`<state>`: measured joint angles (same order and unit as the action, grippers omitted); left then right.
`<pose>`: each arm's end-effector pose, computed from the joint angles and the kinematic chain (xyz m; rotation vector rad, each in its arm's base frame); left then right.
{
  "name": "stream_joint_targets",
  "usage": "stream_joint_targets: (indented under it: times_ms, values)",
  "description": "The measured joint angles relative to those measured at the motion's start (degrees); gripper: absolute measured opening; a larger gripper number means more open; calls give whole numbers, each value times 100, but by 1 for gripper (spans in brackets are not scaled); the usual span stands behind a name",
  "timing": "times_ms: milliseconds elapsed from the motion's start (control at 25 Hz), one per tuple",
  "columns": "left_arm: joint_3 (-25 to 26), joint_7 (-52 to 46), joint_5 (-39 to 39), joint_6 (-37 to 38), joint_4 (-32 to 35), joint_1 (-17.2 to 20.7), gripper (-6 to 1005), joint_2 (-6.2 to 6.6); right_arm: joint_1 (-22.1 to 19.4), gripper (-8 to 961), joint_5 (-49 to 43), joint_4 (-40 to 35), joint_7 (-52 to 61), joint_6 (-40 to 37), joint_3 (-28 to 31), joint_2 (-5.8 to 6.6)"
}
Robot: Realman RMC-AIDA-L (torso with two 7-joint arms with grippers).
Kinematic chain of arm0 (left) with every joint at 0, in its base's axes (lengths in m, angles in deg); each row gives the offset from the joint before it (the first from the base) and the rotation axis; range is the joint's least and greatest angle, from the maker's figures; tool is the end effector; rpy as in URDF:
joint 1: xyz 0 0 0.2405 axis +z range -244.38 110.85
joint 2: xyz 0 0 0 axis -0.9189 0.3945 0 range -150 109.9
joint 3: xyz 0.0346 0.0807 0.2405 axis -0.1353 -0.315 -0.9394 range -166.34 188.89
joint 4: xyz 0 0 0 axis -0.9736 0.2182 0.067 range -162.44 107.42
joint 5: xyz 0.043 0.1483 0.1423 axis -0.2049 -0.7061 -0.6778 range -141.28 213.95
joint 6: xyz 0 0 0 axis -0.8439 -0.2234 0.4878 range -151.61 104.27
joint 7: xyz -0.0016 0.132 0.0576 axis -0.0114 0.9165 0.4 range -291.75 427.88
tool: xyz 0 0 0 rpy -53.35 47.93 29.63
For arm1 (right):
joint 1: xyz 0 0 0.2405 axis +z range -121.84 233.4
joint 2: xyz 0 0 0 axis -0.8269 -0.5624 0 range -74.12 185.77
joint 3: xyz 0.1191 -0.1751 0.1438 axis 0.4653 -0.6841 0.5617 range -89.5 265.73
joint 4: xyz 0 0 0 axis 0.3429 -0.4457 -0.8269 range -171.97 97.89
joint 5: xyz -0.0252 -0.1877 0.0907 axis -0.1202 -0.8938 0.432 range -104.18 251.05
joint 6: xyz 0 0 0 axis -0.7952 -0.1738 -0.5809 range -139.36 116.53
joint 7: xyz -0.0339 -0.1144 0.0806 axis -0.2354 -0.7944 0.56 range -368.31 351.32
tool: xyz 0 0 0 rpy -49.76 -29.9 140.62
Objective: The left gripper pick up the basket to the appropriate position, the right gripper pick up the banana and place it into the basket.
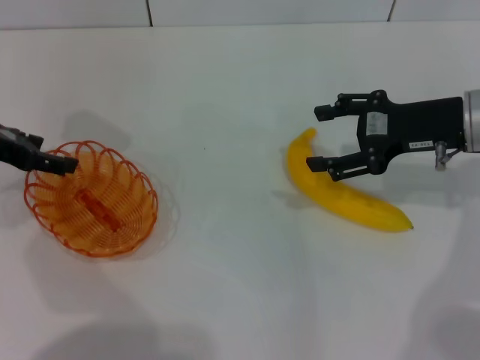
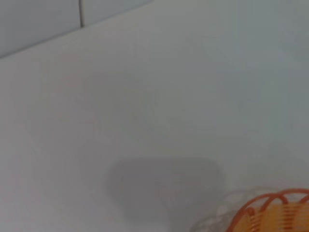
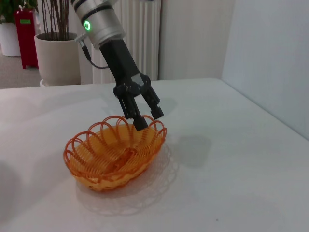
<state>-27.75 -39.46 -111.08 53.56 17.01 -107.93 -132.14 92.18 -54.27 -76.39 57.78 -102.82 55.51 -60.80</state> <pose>-0.2879 0.4012 0.0654 -2.5237 -0.9029 0.1273 0.2591 0.3523 0.0217 -2.8166 0.1940 0.4365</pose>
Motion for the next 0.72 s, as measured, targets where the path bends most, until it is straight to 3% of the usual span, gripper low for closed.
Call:
stream_joint_targets:
  times_ms: [240, 680, 720]
  values:
    - [0, 12, -146, -194, -213, -67, 904, -5, 7, 880, 0, 40, 0, 0, 0, 0]
    - [0, -8, -160, -201, -240, -85, 805, -6, 8, 879, -4, 42, 0, 0, 0, 7]
    - [0, -18, -162, -201, -240, -88, 763, -6, 8, 879, -5, 42, 0, 0, 0, 8]
